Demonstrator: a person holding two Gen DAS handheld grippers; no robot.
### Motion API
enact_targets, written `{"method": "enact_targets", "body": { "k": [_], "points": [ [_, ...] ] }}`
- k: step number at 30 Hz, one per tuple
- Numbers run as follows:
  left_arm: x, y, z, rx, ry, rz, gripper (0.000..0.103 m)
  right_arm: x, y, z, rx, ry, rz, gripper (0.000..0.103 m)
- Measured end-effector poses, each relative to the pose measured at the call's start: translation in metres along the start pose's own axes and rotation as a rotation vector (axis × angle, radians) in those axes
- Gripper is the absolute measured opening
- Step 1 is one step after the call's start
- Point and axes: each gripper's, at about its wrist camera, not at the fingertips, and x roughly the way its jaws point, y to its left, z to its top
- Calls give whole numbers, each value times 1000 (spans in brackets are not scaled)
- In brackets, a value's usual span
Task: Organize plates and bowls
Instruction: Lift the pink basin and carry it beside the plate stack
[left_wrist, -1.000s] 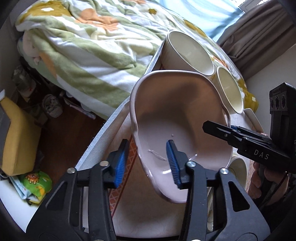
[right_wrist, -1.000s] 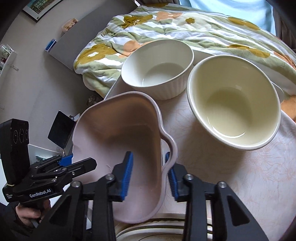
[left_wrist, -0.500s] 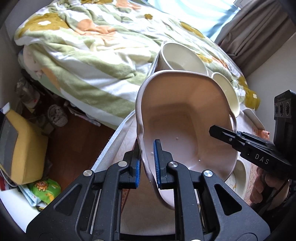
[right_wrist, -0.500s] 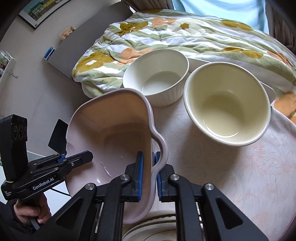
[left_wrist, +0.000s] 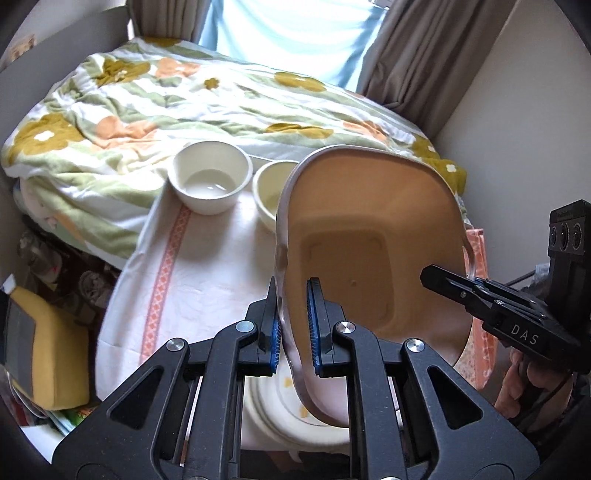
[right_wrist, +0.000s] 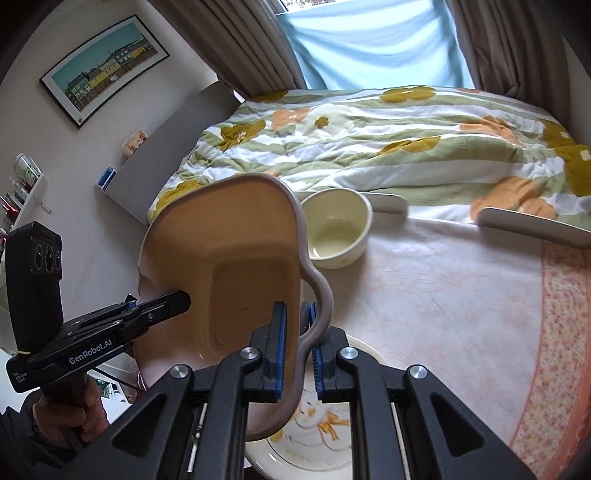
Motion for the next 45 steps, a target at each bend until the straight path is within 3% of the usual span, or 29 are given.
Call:
{"method": "enact_targets", "body": {
  "k": [9, 18, 28, 45],
  "points": [
    [25, -144, -42, 100, 37, -86, 11, -93, -88, -52, 72, -56, -111, 11],
    [106, -227, -94, 149, 162, -117, 11, -111, -177, -93, 145, -24, -217, 11],
    [173, -250, -113, 160, 245, -74, 11, -86, -232, -127, 207, 39, -251, 11],
    [176, -246, -114, 239, 231, 18, 11, -82, -230, -135, 196, 46, -303, 11]
  ]
}}
